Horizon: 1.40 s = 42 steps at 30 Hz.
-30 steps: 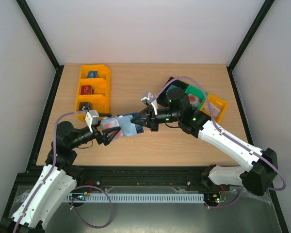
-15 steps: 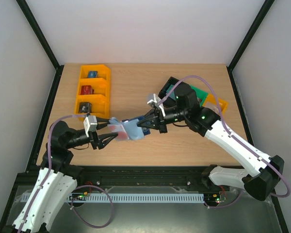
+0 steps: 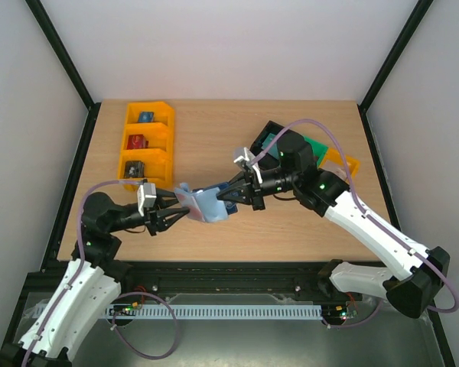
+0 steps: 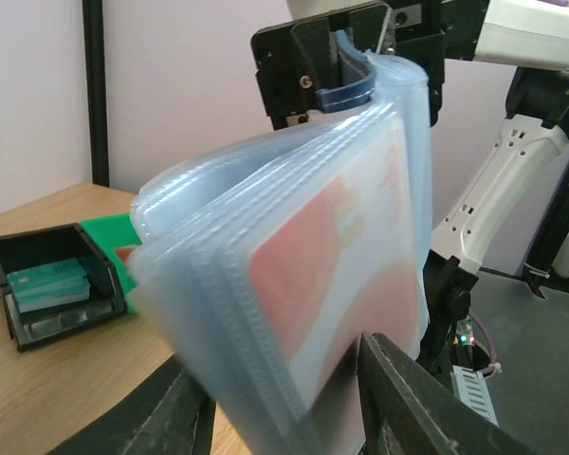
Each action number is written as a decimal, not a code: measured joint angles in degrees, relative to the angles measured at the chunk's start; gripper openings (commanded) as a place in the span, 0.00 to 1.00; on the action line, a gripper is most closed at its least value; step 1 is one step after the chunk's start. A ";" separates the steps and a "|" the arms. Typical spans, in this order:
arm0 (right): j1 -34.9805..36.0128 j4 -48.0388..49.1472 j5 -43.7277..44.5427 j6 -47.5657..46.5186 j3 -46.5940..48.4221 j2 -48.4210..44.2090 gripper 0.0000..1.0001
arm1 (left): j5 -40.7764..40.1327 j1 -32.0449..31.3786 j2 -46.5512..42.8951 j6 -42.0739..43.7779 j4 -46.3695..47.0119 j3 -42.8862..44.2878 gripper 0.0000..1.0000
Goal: Take the credit cards out of the card holder
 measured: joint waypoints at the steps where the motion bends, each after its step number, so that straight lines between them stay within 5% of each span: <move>1: 0.00 0.68 -0.17 0.52 -0.28 0.04 0.02 | -0.39 -0.72 0.04 -0.37 0.92 -0.26 0.42; 15: 0.00 8.28 -2.40 5.27 -1.64 1.66 0.02 | -5.51 -6.56 1.95 -11.78 21.40 -6.51 0.72; 23: 0.20 12.79 2.08 8.55 -2.71 3.08 0.02 | -7.48 -7.98 2.34 -14.27 24.81 -6.86 0.19; 26: 0.17 13.25 5.14 9.27 -2.99 3.26 0.20 | -8.79 -7.96 2.21 -14.16 23.69 -6.80 0.03; 31: 0.15 13.40 9.70 9.55 -3.48 3.28 0.55 | -10.49 -7.98 1.18 -12.00 18.80 -6.69 0.03; 35: 0.17 13.92 10.14 10.01 -4.20 3.28 0.75 | -12.33 -7.98 0.33 -10.73 15.80 -6.54 0.02; 37: 0.61 14.60 10.08 10.29 -4.74 3.28 0.95 | -13.14 -7.93 0.31 -10.71 15.32 -6.51 0.02; 42: 4.85 15.17 11.93 9.68 -5.35 4.24 0.99 | -14.16 -7.87 0.31 -10.71 15.15 -6.51 0.02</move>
